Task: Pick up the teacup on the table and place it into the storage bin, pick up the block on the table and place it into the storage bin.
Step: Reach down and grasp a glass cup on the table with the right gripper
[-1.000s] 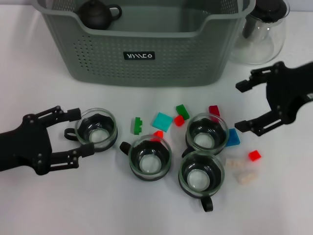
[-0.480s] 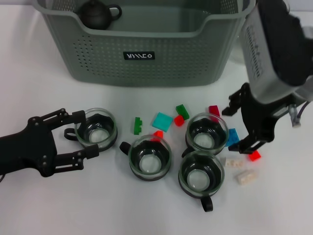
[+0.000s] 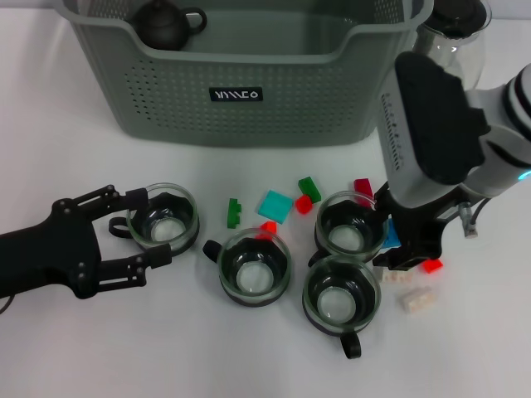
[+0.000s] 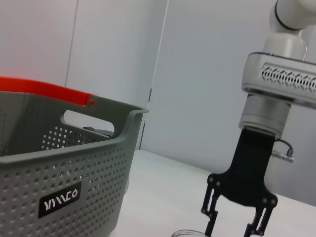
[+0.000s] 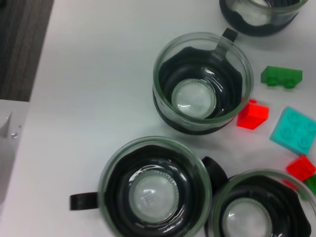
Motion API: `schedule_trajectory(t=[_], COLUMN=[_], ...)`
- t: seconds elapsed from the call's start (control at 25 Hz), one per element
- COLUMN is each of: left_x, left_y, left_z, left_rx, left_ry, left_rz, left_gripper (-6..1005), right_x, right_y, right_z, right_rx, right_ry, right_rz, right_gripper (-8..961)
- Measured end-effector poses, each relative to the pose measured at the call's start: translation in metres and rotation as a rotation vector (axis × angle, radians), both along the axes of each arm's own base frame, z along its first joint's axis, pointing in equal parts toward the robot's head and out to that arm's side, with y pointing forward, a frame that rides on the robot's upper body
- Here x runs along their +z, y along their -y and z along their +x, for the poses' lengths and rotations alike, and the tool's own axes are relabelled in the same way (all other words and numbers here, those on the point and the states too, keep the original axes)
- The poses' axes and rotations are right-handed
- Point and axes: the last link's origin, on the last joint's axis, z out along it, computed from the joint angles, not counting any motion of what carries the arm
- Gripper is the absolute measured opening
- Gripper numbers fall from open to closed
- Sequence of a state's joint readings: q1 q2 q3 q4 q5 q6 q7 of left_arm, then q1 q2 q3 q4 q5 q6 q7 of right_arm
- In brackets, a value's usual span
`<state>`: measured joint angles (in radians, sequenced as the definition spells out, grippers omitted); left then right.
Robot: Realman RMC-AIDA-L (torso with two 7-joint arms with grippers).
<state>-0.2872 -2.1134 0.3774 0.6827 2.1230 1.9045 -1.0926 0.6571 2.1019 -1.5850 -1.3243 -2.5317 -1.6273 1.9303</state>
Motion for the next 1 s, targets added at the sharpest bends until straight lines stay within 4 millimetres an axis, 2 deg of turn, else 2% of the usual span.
schedule_trajectory(t=[0.36,0.64,1.0], left_x=[-0.003,-0.003,-0.004], left_y=[0.001,0.002,-0.001], left_z=[-0.002,-0.003,-0.003], left_rx=[0.018,0.022,0.023], left_ry=[-0.001,-0.002,-0.007], left_rz=[-0.001,-0.001,-0.002], left_gripper=[861,860,859], right_x=[-0.018,-0.009,-0.016], right_y=[0.004,0.003,0.003], right_z=[0.007,0.01,0.014], right_rx=[0.012,-0.029,-0.03], right_ry=[0.038,0.088,0.095], right_rz=[-0.033,0.003,-0.01], right_gripper=[567,550,527])
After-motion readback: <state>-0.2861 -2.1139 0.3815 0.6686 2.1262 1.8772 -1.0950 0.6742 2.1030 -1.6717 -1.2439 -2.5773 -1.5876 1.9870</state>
